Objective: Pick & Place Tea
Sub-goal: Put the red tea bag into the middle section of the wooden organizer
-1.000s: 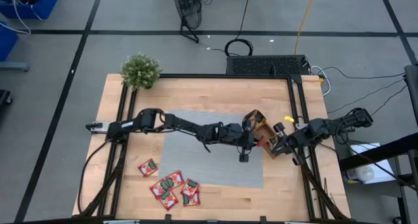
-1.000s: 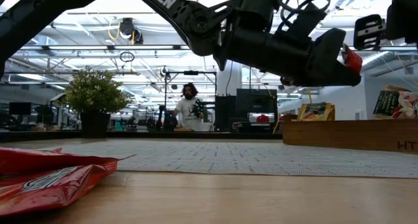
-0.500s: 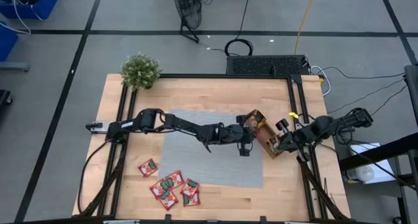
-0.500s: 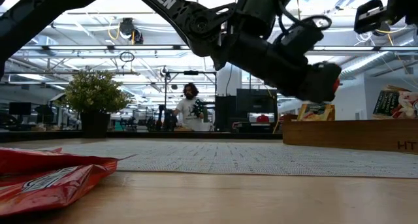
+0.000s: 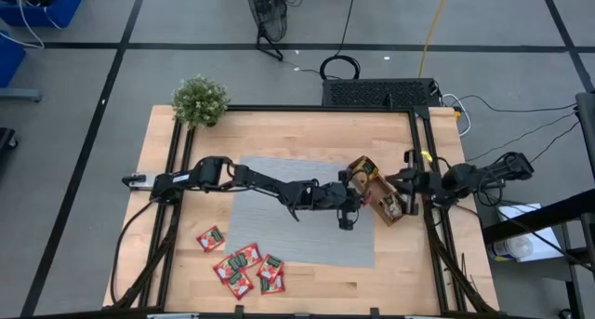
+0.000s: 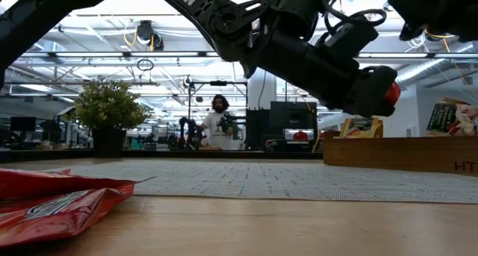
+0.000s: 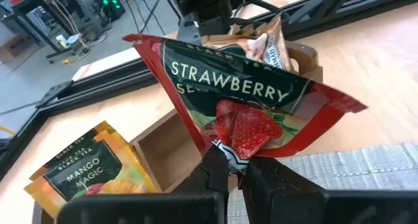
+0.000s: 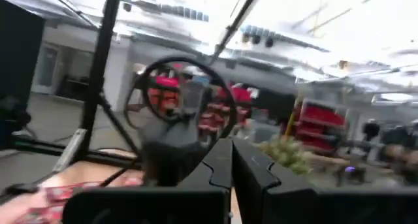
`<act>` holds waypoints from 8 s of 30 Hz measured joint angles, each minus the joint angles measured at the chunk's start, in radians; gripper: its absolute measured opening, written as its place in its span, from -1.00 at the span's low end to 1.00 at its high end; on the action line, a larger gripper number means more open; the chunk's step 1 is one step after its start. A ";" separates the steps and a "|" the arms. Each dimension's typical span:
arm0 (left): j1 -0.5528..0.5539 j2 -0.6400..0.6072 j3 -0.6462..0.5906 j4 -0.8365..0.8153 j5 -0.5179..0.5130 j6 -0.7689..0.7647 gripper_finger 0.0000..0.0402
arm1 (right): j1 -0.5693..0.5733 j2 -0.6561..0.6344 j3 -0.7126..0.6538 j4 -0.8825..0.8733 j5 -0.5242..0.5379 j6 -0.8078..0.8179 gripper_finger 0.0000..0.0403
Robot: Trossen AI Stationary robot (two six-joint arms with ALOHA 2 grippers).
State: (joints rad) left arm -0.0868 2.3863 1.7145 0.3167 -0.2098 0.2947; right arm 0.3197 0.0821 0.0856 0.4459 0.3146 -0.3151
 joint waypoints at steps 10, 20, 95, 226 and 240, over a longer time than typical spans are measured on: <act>0.003 0.000 0.000 -0.009 0.052 -0.031 -0.90 | 0.002 0.242 0.131 -0.062 0.074 -0.096 -0.94; 0.003 0.000 0.000 -0.037 0.063 -0.055 -0.90 | -0.033 0.839 0.777 -1.089 0.218 0.109 -0.13; 0.008 -0.002 -0.001 -0.081 0.072 -0.196 -0.61 | 0.056 1.351 0.734 -1.656 0.418 -0.709 -1.00; 0.041 -0.013 0.000 -0.268 0.010 -0.254 -0.61 | -0.604 0.986 0.573 -1.254 -0.351 0.558 -0.12; 0.042 -0.012 0.000 -0.268 0.009 -0.254 -0.61 | -0.609 0.986 0.566 -1.212 -0.395 0.554 -0.91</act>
State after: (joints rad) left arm -0.0452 2.3741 1.7142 0.0486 -0.2005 0.0402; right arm -0.2897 1.0683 0.6514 -0.7660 -0.0801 0.2385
